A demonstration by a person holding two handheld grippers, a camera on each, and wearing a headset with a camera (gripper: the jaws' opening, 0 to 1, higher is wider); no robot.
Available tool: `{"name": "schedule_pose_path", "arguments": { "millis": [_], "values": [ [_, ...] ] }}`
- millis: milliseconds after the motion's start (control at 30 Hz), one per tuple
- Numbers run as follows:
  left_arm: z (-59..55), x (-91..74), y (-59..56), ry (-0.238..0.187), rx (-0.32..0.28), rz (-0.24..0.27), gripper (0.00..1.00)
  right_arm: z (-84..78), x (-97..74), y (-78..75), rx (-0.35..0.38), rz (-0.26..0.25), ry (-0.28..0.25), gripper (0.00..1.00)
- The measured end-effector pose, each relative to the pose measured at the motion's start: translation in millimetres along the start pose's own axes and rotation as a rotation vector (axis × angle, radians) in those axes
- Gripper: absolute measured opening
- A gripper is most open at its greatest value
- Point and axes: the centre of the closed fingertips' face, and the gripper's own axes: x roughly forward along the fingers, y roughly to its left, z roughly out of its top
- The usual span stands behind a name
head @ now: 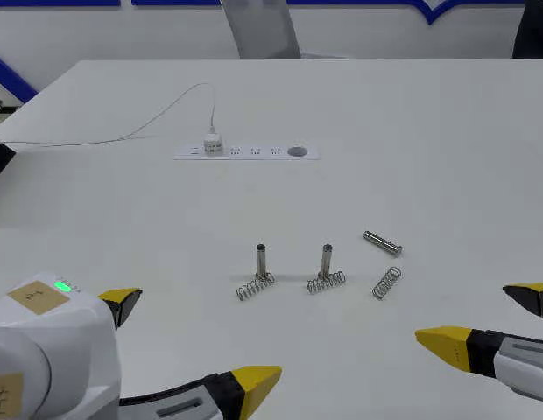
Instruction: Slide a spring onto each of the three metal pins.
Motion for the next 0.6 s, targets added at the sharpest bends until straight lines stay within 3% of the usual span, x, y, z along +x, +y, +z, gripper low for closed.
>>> {"name": "schedule_pose_path", "arguments": {
  "millis": [300,600],
  "values": [
    [-1.0,0.5,0.6,0.006,0.004,0.003,0.96,4.7,-1.6,4.4,-0.005,0.010,-0.014,0.78],
    [-0.3,-0.1,1.9,0.005,0.004,0.012,0.95,-4.6,-11.8,12.1,-0.014,0.014,-0.021,0.78]
  ]
}}
